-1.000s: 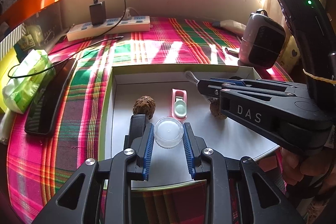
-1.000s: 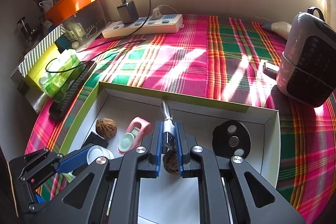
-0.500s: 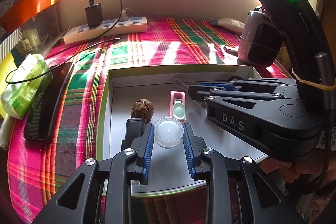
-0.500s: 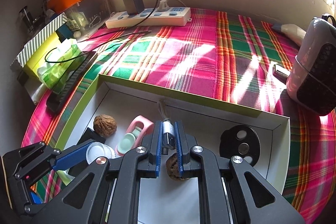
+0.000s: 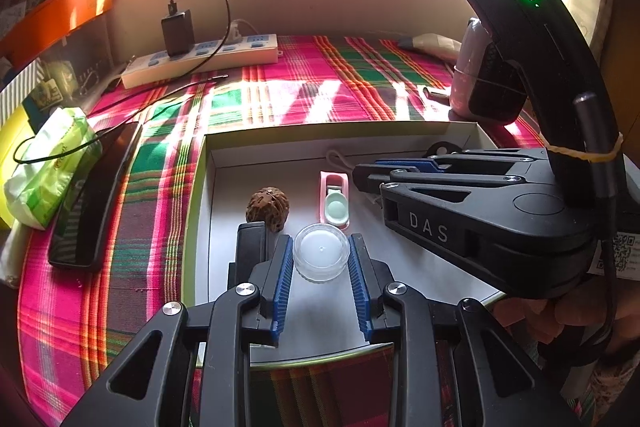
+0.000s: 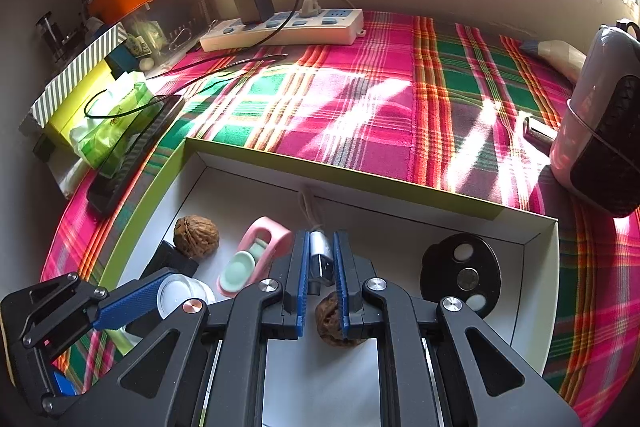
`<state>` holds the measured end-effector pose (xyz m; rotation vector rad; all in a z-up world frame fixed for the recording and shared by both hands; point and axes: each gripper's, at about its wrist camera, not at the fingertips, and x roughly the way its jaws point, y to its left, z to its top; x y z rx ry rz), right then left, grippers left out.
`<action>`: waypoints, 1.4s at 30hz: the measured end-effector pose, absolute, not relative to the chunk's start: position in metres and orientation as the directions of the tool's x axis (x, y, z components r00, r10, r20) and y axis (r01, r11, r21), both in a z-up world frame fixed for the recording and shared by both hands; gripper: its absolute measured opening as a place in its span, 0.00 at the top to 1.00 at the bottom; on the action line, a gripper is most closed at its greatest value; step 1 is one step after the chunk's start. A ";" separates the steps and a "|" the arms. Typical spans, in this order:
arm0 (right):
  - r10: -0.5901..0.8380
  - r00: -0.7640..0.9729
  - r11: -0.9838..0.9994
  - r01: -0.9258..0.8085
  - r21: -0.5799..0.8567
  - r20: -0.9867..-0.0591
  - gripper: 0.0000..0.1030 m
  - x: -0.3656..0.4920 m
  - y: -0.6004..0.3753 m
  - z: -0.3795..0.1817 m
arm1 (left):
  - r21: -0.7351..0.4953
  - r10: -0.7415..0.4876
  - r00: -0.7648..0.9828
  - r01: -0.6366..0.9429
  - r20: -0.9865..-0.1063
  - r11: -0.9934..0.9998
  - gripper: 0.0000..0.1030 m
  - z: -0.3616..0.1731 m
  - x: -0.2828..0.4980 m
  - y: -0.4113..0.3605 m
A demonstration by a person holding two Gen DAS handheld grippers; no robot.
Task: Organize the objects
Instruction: 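Open the left gripper to release the cup while the right releases the cable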
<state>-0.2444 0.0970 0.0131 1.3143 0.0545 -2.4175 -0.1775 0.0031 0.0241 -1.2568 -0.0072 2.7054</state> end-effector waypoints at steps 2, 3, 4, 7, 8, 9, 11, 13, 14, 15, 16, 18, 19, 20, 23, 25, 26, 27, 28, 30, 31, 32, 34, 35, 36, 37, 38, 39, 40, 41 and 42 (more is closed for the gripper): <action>-0.315 -0.488 -0.924 0.352 0.147 -0.814 0.87 -0.244 0.097 0.013 | -0.073 0.149 -0.630 -0.144 -0.763 -0.987 0.75 0.022 -0.177 0.004; -0.315 -0.488 -0.924 0.352 0.146 -0.814 0.87 -0.244 0.097 0.013 | -0.073 0.150 -0.627 -0.146 -0.765 -0.987 0.75 0.021 -0.176 0.005; -0.314 -0.488 -0.925 0.352 0.146 -0.814 0.87 -0.244 0.097 0.013 | -0.072 0.148 -0.622 -0.146 -0.769 -0.987 0.75 0.020 -0.176 0.006; -0.315 -0.489 -0.925 0.352 0.146 -0.814 0.87 -0.244 0.097 0.012 | -0.064 0.144 -0.615 -0.151 -0.775 -0.986 0.75 0.017 -0.175 0.008; -0.314 -0.488 -0.924 0.352 0.146 -0.814 0.87 -0.244 0.097 0.012 | -0.064 0.143 -0.614 -0.149 -0.776 -0.987 0.75 0.016 -0.176 0.008; -0.315 -0.487 -0.924 0.353 0.147 -0.814 0.87 -0.244 0.097 0.012 | -0.065 0.142 -0.616 -0.147 -0.775 -0.987 0.75 0.016 -0.176 0.008; -0.316 -0.486 -0.924 0.351 0.149 -0.815 0.87 -0.244 0.097 0.011 | -0.064 0.139 -0.616 -0.142 -0.775 -0.988 0.75 0.016 -0.176 0.007; -0.317 -0.484 -0.924 0.350 0.152 -0.815 0.87 -0.244 0.098 0.011 | -0.060 0.134 -0.613 -0.139 -0.779 -0.988 0.75 0.015 -0.177 0.007; -0.318 -0.485 -0.924 0.351 0.151 -0.815 0.87 -0.244 0.097 0.011 | -0.062 0.134 -0.609 -0.139 -0.782 -0.988 0.75 0.014 -0.178 0.007; -0.319 -0.485 -0.924 0.351 0.153 -0.815 0.87 -0.244 0.097 0.010 | -0.067 0.138 -0.607 -0.139 -0.782 -0.988 0.75 0.013 -0.178 0.006; -0.320 -0.484 -0.924 0.350 0.155 -0.814 0.87 -0.244 0.098 0.010 | -0.072 0.141 -0.606 -0.137 -0.783 -0.988 0.75 0.013 -0.178 0.006; -0.319 -0.484 -0.924 0.349 0.155 -0.815 0.87 -0.245 0.098 0.010 | -0.072 0.140 -0.608 -0.134 -0.781 -0.988 0.75 0.013 -0.178 0.005; -0.320 -0.483 -0.924 0.349 0.157 -0.815 0.87 -0.245 0.099 0.010 | -0.070 0.137 -0.608 -0.134 -0.782 -0.989 0.75 0.013 -0.179 0.005; -0.321 -0.483 -0.924 0.348 0.159 -0.815 0.87 -0.245 0.099 0.010 | -0.068 0.136 -0.608 -0.134 -0.782 -0.989 0.75 0.013 -0.179 0.005; -0.321 -0.482 -0.925 0.346 0.160 -0.815 0.87 -0.245 0.099 0.010 | -0.068 0.136 -0.607 -0.134 -0.783 -0.989 0.75 0.013 -0.179 0.005; -0.324 -0.480 -0.924 0.346 0.163 -0.815 0.87 -0.245 0.100 0.010 | -0.069 0.137 -0.607 -0.134 -0.783 -0.989 0.75 0.013 -0.179 0.005; -0.325 -0.480 -0.924 0.345 0.165 -0.815 0.87 -0.245 0.100 0.010 | -0.069 0.136 -0.607 -0.134 -0.783 -0.989 0.75 0.013 -0.179 0.005; -0.325 -0.479 -0.924 0.344 0.166 -0.815 0.87 -0.245 0.100 0.010 | -0.068 0.135 -0.608 -0.133 -0.783 -0.989 0.75 0.013 -0.179 0.005; -0.325 -0.479 -0.925 0.342 0.167 -0.816 0.87 -0.245 0.100 0.010 | -0.068 0.134 -0.607 -0.130 -0.783 -0.989 0.75 0.013 -0.179 0.005; -0.326 -0.478 -0.924 0.344 0.168 -0.816 0.87 -0.245 0.100 0.010 | -0.067 0.130 -0.606 -0.125 -0.785 -0.990 0.75 0.013 -0.178 0.005; -0.326 -0.477 -0.924 0.344 0.167 -0.816 0.87 -0.245 0.100 0.010 | -0.068 0.130 -0.606 -0.125 -0.785 -0.990 0.75 0.013 -0.178 0.005; -0.326 -0.477 -0.924 0.344 0.167 -0.816 0.86 -0.245 0.100 0.010 | -0.067 0.129 -0.606 -0.124 -0.785 -0.990 0.75 0.013 -0.178 0.005; -0.326 -0.477 -0.924 0.343 0.168 -0.816 0.81 -0.243 0.100 0.010 | -0.067 0.127 -0.605 -0.121 -0.786 -0.990 0.75 0.013 -0.178 0.005; -0.327 -0.480 -0.924 0.342 0.169 -0.814 0.77 -0.243 0.101 0.011 | -0.067 0.126 -0.605 -0.120 -0.786 -0.991 0.75 0.013 -0.177 0.004; -0.329 -0.482 -0.924 0.342 0.171 -0.812 0.74 -0.242 0.100 0.012 | -0.065 0.125 -0.606 -0.120 -0.785 -0.991 0.75 0.014 -0.177 0.004; -0.332 -0.483 -0.923 0.343 0.174 -0.811 0.72 -0.241 0.101 0.012 | -0.063 0.123 -0.608 -0.118 -0.785 -0.991 0.75 0.014 -0.176 0.004; -0.333 -0.483 -0.923 0.342 0.175 -0.810 0.70 -0.240 0.101 0.012 | -0.062 0.121 -0.608 -0.117 -0.785 -0.991 0.75 0.014 -0.176 0.004; -0.331 -0.485 -0.924 0.341 0.173 -0.810 0.69 -0.239 0.101 0.013 | -0.061 0.119 -0.609 -0.116 -0.785 -0.991 0.74 0.015 -0.175 0.004; -0.329 -0.487 -0.925 0.341 0.171 -0.809 0.68 -0.238 0.101 0.014 | -0.060 0.118 -0.610 -0.114 -0.784 -0.992 0.74 0.015 -0.175 0.004; -0.328 -0.490 -0.925 0.339 0.171 -0.808 0.67 -0.237 0.101 0.014 | -0.060 0.116 -0.610 -0.112 -0.784 -0.992 0.74 0.016 -0.174 0.004; -0.329 -0.493 -0.926 0.337 0.172 -0.806 0.66 -0.236 0.102 0.015 | -0.057 0.114 -0.611 -0.112 -0.783 -0.992 0.74 0.016 -0.174 0.004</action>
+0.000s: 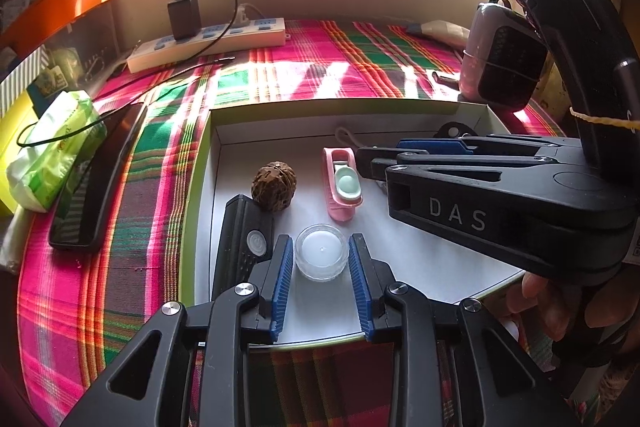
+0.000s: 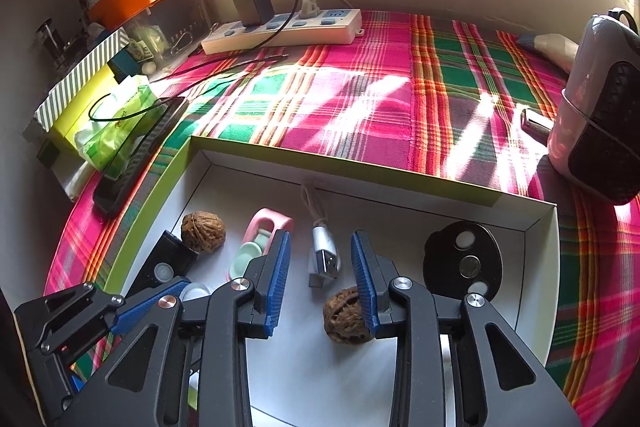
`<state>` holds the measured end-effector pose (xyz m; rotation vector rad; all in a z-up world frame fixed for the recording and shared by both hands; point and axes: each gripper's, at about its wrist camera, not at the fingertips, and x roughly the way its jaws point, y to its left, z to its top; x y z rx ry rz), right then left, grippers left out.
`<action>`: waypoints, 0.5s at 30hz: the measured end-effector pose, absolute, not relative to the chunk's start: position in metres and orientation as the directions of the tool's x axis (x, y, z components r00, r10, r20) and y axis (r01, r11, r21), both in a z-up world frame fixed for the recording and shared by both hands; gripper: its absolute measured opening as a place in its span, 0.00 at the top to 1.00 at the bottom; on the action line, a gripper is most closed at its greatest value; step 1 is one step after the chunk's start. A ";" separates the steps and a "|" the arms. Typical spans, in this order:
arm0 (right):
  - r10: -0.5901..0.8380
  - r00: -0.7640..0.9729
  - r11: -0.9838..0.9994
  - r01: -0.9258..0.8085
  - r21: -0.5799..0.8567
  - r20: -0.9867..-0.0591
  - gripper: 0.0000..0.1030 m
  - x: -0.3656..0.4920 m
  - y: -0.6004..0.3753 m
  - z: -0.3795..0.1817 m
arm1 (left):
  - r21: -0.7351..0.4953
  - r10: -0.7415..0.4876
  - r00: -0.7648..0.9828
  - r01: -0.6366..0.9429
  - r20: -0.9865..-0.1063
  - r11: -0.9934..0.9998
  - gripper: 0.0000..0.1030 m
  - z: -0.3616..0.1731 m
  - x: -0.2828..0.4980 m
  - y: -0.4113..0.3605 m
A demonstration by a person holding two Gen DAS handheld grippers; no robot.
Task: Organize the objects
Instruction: 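Open the left gripper to release the cup while the right releases the cable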
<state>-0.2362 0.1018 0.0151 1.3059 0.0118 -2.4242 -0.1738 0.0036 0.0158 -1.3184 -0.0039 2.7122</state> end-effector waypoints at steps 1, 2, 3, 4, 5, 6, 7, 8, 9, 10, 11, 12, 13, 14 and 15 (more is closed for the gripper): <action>-0.331 -0.494 -0.926 0.336 0.175 -0.804 0.65 -0.235 0.103 0.016 | -0.055 0.111 -0.613 -0.110 -0.782 -0.992 0.73 0.016 -0.173 0.003; -0.332 -0.496 -0.926 0.334 0.176 -0.802 0.65 -0.234 0.104 0.017 | -0.057 0.111 -0.614 -0.108 -0.782 -0.993 0.72 0.017 -0.172 0.002; -0.331 -0.500 -0.927 0.332 0.177 -0.800 0.65 -0.233 0.104 0.018 | -0.060 0.114 -0.614 -0.108 -0.781 -0.992 0.72 0.018 -0.171 0.002; -0.333 -0.503 -0.927 0.331 0.177 -0.798 0.64 -0.231 0.105 0.019 | -0.060 0.115 -0.616 -0.109 -0.779 -0.992 0.72 0.019 -0.170 0.002; -0.335 -0.506 -0.926 0.332 0.178 -0.795 0.64 -0.229 0.106 0.021 | -0.057 0.111 -0.617 -0.107 -0.779 -0.993 0.72 0.019 -0.169 0.001; -0.335 -0.509 -0.927 0.331 0.179 -0.793 0.64 -0.228 0.106 0.022 | -0.055 0.109 -0.618 -0.106 -0.779 -0.993 0.72 0.020 -0.168 0.002; -0.334 -0.513 -0.927 0.328 0.179 -0.791 0.63 -0.226 0.107 0.023 | -0.056 0.110 -0.619 -0.107 -0.778 -0.993 0.71 0.021 -0.166 0.001; -0.335 -0.516 -0.928 0.327 0.180 -0.788 0.62 -0.224 0.108 0.024 | -0.055 0.109 -0.620 -0.105 -0.777 -0.993 0.71 0.022 -0.165 0.002; -0.337 -0.519 -0.928 0.326 0.183 -0.786 0.62 -0.222 0.109 0.026 | -0.056 0.109 -0.622 -0.105 -0.776 -0.993 0.71 0.023 -0.163 0.002; -0.339 -0.522 -0.927 0.325 0.185 -0.783 0.62 -0.220 0.110 0.027 | -0.057 0.112 -0.623 -0.108 -0.774 -0.993 0.71 0.023 -0.161 0.002; -0.340 -0.525 -0.928 0.324 0.186 -0.780 0.61 -0.219 0.111 0.028 | -0.058 0.112 -0.624 -0.107 -0.773 -0.993 0.71 0.024 -0.160 0.002; -0.341 -0.527 -0.928 0.323 0.187 -0.779 0.61 -0.217 0.111 0.029 | -0.058 0.112 -0.626 -0.106 -0.772 -0.993 0.71 0.025 -0.158 0.002; -0.342 -0.528 -0.928 0.322 0.190 -0.777 0.61 -0.215 0.112 0.030 | -0.059 0.114 -0.627 -0.107 -0.770 -0.992 0.71 0.026 -0.156 0.003; -0.343 -0.530 -0.928 0.319 0.193 -0.775 0.61 -0.213 0.113 0.031 | -0.060 0.114 -0.629 -0.107 -0.769 -0.992 0.71 0.027 -0.155 0.003; -0.344 -0.533 -0.928 0.316 0.195 -0.773 0.61 -0.211 0.114 0.031 | -0.060 0.114 -0.632 -0.107 -0.767 -0.992 0.71 0.028 -0.153 0.003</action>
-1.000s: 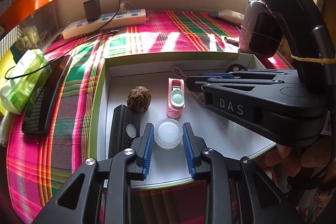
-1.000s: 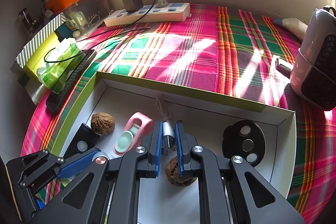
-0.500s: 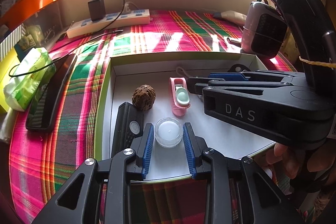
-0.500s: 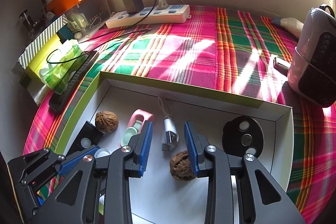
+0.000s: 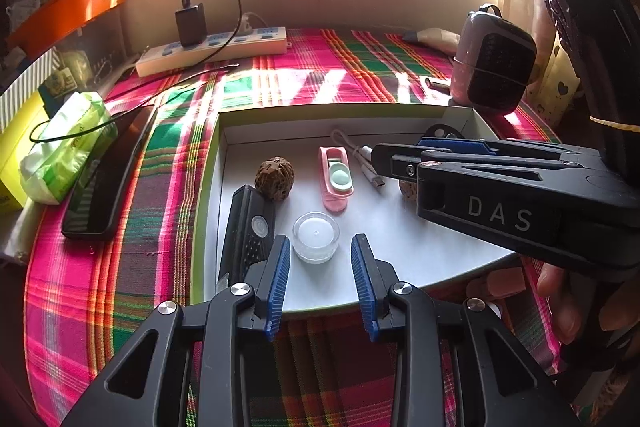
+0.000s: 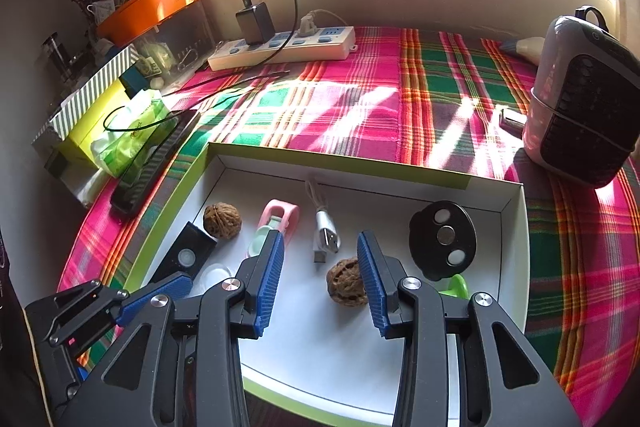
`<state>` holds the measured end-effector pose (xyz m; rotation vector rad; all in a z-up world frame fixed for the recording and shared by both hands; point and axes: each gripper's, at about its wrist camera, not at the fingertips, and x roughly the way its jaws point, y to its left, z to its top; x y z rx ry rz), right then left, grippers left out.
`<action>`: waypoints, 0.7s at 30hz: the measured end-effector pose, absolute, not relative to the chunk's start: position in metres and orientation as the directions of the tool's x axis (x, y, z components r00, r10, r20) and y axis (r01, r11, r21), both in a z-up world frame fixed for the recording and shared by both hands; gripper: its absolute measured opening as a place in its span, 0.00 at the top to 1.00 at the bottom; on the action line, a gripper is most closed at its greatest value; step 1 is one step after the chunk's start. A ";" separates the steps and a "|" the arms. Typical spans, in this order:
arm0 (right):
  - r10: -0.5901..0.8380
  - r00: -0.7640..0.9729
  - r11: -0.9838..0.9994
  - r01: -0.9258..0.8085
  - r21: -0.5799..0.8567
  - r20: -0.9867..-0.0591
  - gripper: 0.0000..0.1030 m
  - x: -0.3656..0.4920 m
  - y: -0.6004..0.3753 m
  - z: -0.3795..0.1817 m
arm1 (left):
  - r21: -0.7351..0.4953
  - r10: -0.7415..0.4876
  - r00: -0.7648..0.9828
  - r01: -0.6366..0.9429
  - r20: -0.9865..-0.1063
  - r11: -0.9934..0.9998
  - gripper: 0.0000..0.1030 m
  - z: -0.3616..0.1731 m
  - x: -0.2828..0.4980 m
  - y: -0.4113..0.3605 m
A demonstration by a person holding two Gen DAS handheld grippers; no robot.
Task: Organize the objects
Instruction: 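Open the left gripper to release the cup while the right releases the cable, then withdraw both grippers up and out of the box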
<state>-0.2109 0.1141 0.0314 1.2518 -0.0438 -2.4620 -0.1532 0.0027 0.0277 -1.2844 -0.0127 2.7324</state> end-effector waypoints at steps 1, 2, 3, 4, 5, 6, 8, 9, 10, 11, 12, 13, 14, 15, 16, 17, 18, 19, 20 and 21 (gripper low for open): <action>-0.344 -0.535 -0.929 0.315 0.196 -0.771 0.61 -0.209 0.115 0.032 | -0.059 0.114 -0.634 -0.108 -0.765 -0.992 0.71 0.029 -0.152 0.003; -0.344 -0.538 -0.929 0.312 0.197 -0.770 0.61 -0.207 0.116 0.033 | -0.058 0.113 -0.635 -0.106 -0.764 -0.993 0.71 0.030 -0.150 0.003; -0.343 -0.541 -0.930 0.311 0.196 -0.768 0.61 -0.205 0.116 0.034 | -0.057 0.112 -0.637 -0.105 -0.763 -0.993 0.71 0.030 -0.149 0.003; -0.344 -0.545 -0.930 0.311 0.196 -0.765 0.61 -0.202 0.117 0.036 | -0.057 0.111 -0.638 -0.105 -0.762 -0.993 0.71 0.031 -0.147 0.002; -0.344 -0.550 -0.930 0.311 0.196 -0.761 0.61 -0.200 0.117 0.037 | -0.057 0.110 -0.641 -0.103 -0.760 -0.993 0.71 0.032 -0.146 0.002; -0.343 -0.554 -0.931 0.310 0.194 -0.758 0.61 -0.197 0.118 0.038 | -0.058 0.111 -0.643 -0.103 -0.758 -0.993 0.71 0.033 -0.143 0.002; -0.341 -0.565 -0.932 0.310 0.190 -0.751 0.61 -0.191 0.119 0.041 | -0.060 0.111 -0.647 -0.101 -0.754 -0.993 0.71 0.035 -0.139 0.001; -0.338 -0.569 -0.933 0.309 0.186 -0.750 0.61 -0.188 0.120 0.042 | -0.062 0.112 -0.651 -0.100 -0.751 -0.993 0.71 0.036 -0.137 0.001; -0.334 -0.573 -0.934 0.309 0.180 -0.749 0.61 -0.185 0.121 0.042 | -0.064 0.116 -0.653 -0.103 -0.748 -0.993 0.71 0.037 -0.134 0.001; -0.331 -0.576 -0.935 0.308 0.176 -0.748 0.61 -0.182 0.122 0.042 | -0.065 0.117 -0.655 -0.103 -0.746 -0.993 0.71 0.038 -0.132 0.001; -0.328 -0.579 -0.936 0.306 0.174 -0.747 0.61 -0.179 0.124 0.042 | -0.065 0.115 -0.658 -0.100 -0.744 -0.993 0.71 0.039 -0.130 0.000; -0.327 -0.581 -0.937 0.303 0.175 -0.745 0.61 -0.176 0.125 0.042 | -0.067 0.117 -0.660 -0.101 -0.742 -0.993 0.71 0.040 -0.128 0.000; -0.328 -0.585 -0.937 0.300 0.178 -0.742 0.61 -0.173 0.127 0.043 | -0.070 0.120 -0.662 -0.101 -0.740 -0.992 0.71 0.041 -0.125 0.000; -0.331 -0.588 -0.937 0.298 0.183 -0.738 0.61 -0.170 0.129 0.043 | -0.071 0.119 -0.665 -0.099 -0.737 -0.993 0.71 0.042 -0.123 0.000; -0.334 -0.589 -0.936 0.298 0.186 -0.736 0.61 -0.167 0.130 0.044 | -0.069 0.119 -0.669 -0.101 -0.734 -0.993 0.71 0.043 -0.121 0.000; -0.335 -0.591 -0.936 0.299 0.186 -0.734 0.61 -0.164 0.131 0.045 | -0.067 0.119 -0.669 -0.103 -0.734 -0.992 0.71 0.043 -0.119 0.000; -0.334 -0.593 -0.936 0.298 0.186 -0.733 0.61 -0.161 0.132 0.045 | -0.069 0.121 -0.669 -0.104 -0.734 -0.992 0.71 0.043 -0.118 0.000; -0.334 -0.597 -0.937 0.297 0.186 -0.729 0.61 -0.158 0.133 0.046 | -0.072 0.126 -0.668 -0.108 -0.733 -0.992 0.71 0.043 -0.116 0.000; -0.333 -0.602 -0.937 0.295 0.185 -0.726 0.61 -0.156 0.134 0.047 | -0.071 0.125 -0.669 -0.107 -0.733 -0.992 0.71 0.043 -0.114 0.000; -0.332 -0.607 -0.938 0.292 0.185 -0.723 0.61 -0.153 0.136 0.048 | -0.072 0.123 -0.670 -0.105 -0.732 -0.992 0.71 0.043 -0.113 0.000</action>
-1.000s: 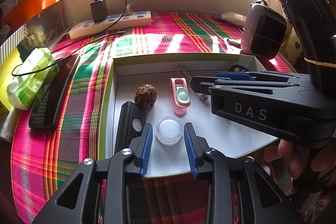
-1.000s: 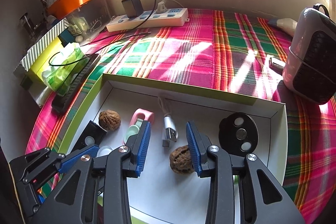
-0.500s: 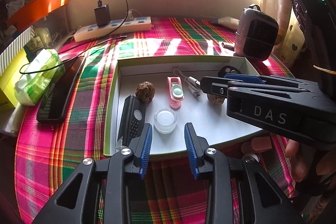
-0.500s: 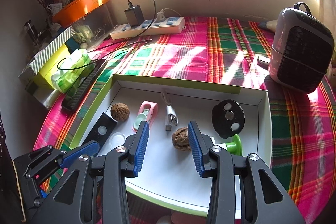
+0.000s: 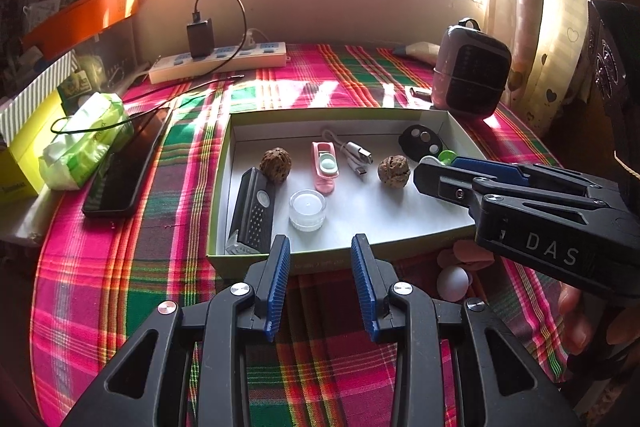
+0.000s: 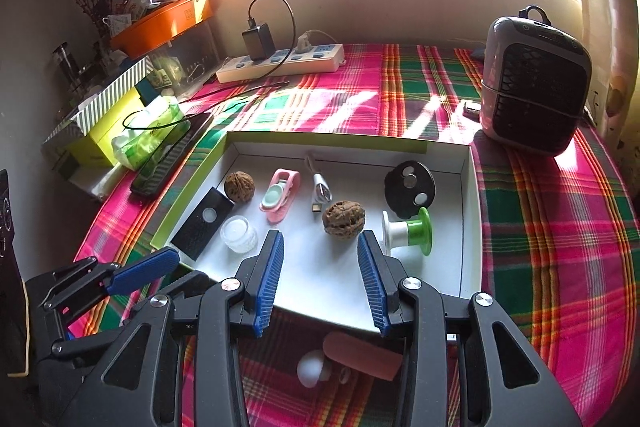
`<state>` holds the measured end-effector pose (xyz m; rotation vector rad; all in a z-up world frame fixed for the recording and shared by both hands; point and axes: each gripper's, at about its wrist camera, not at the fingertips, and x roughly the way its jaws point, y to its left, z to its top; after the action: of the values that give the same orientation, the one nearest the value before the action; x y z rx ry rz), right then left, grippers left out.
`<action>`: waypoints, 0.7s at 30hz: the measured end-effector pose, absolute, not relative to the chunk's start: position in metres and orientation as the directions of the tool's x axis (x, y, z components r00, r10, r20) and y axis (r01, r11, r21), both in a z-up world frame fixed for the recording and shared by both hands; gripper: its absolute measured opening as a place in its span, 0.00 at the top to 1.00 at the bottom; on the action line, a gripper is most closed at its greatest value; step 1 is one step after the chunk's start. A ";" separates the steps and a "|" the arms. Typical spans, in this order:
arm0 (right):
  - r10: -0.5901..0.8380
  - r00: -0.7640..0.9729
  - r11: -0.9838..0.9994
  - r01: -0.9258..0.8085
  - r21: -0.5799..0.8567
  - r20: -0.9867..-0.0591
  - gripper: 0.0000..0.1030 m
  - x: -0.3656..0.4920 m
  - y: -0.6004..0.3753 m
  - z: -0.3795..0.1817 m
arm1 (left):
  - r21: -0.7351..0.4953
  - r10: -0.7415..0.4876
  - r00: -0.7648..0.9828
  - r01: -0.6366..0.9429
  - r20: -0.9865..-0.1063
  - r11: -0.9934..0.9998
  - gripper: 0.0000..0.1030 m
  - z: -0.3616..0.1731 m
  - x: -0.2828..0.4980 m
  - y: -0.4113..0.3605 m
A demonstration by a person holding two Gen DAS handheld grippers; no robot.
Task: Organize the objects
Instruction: 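Withdraw both grippers up and out of the box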
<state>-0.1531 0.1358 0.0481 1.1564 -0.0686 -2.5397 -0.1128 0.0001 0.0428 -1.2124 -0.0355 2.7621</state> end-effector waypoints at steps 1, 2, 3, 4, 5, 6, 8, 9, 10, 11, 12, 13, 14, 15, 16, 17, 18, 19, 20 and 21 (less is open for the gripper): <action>-0.330 -0.612 -0.939 0.289 0.185 -0.719 0.61 -0.150 0.138 0.049 | -0.075 0.126 -0.670 -0.105 -0.731 -0.992 0.71 0.043 -0.112 0.000; -0.325 -0.617 -0.941 0.284 0.182 -0.716 0.61 -0.148 0.139 0.049 | -0.077 0.126 -0.670 -0.103 -0.732 -0.992 0.71 0.043 -0.110 0.000; -0.319 -0.622 -0.944 0.279 0.178 -0.715 0.61 -0.145 0.141 0.050 | -0.078 0.126 -0.671 -0.101 -0.730 -0.992 0.71 0.043 -0.108 -0.001; -0.313 -0.627 -0.946 0.274 0.174 -0.713 0.61 -0.143 0.144 0.050 | -0.081 0.130 -0.673 -0.104 -0.728 -0.991 0.71 0.043 -0.107 -0.001; -0.310 -0.632 -0.947 0.269 0.173 -0.711 0.61 -0.140 0.146 0.050 | -0.082 0.131 -0.674 -0.104 -0.727 -0.991 0.71 0.044 -0.105 -0.001; -0.308 -0.634 -0.948 0.266 0.174 -0.709 0.61 -0.137 0.148 0.050 | -0.083 0.132 -0.678 -0.105 -0.723 -0.991 0.71 0.044 -0.103 0.000; -0.303 -0.640 -0.950 0.257 0.174 -0.706 0.61 -0.133 0.152 0.049 | -0.088 0.138 -0.680 -0.108 -0.720 -0.990 0.71 0.045 -0.100 0.001; -0.302 -0.642 -0.951 0.255 0.175 -0.705 0.61 -0.130 0.154 0.049 | -0.092 0.143 -0.680 -0.111 -0.719 -0.990 0.71 0.045 -0.098 0.001; -0.301 -0.645 -0.951 0.254 0.174 -0.703 0.61 -0.128 0.156 0.049 | -0.094 0.147 -0.679 -0.115 -0.719 -0.989 0.71 0.046 -0.097 0.002; -0.299 -0.648 -0.952 0.252 0.173 -0.701 0.61 -0.126 0.157 0.049 | -0.095 0.151 -0.679 -0.119 -0.718 -0.988 0.71 0.046 -0.095 0.003; -0.297 -0.650 -0.953 0.251 0.171 -0.700 0.61 -0.124 0.158 0.049 | -0.096 0.154 -0.679 -0.123 -0.718 -0.988 0.71 0.046 -0.093 0.004; -0.294 -0.652 -0.953 0.251 0.167 -0.699 0.61 -0.121 0.160 0.048 | -0.097 0.156 -0.678 -0.124 -0.719 -0.988 0.71 0.045 -0.092 0.004; -0.290 -0.654 -0.955 0.247 0.165 -0.699 0.61 -0.118 0.162 0.047 | -0.099 0.158 -0.677 -0.126 -0.719 -0.987 0.71 0.045 -0.090 0.005; -0.289 -0.655 -0.955 0.245 0.166 -0.698 0.61 -0.116 0.163 0.046 | -0.100 0.161 -0.675 -0.129 -0.720 -0.987 0.71 0.044 -0.089 0.006; -0.288 -0.657 -0.956 0.243 0.166 -0.697 0.61 -0.113 0.165 0.046 | -0.102 0.163 -0.672 -0.130 -0.722 -0.986 0.71 0.043 -0.087 0.007; -0.287 -0.658 -0.956 0.243 0.165 -0.696 0.61 -0.111 0.167 0.045 | -0.105 0.168 -0.669 -0.134 -0.724 -0.985 0.71 0.042 -0.086 0.008; -0.288 -0.659 -0.956 0.245 0.163 -0.695 0.61 -0.108 0.168 0.044 | -0.108 0.176 -0.665 -0.143 -0.726 -0.984 0.71 0.041 -0.085 0.010; -0.285 -0.659 -0.956 0.246 0.159 -0.696 0.61 -0.106 0.169 0.043 | -0.111 0.183 -0.661 -0.150 -0.728 -0.982 0.71 0.040 -0.084 0.012; -0.281 -0.659 -0.957 0.246 0.154 -0.697 0.61 -0.103 0.171 0.041 | -0.113 0.191 -0.657 -0.159 -0.729 -0.981 0.71 0.039 -0.084 0.015; -0.278 -0.659 -0.958 0.246 0.149 -0.699 0.61 -0.101 0.172 0.040 | -0.118 0.201 -0.652 -0.170 -0.731 -0.978 0.71 0.037 -0.083 0.017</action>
<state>-0.1010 0.1720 0.0400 1.1154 -0.0602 -2.6250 -0.0833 0.0169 0.0374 -1.1946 -0.0575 2.6826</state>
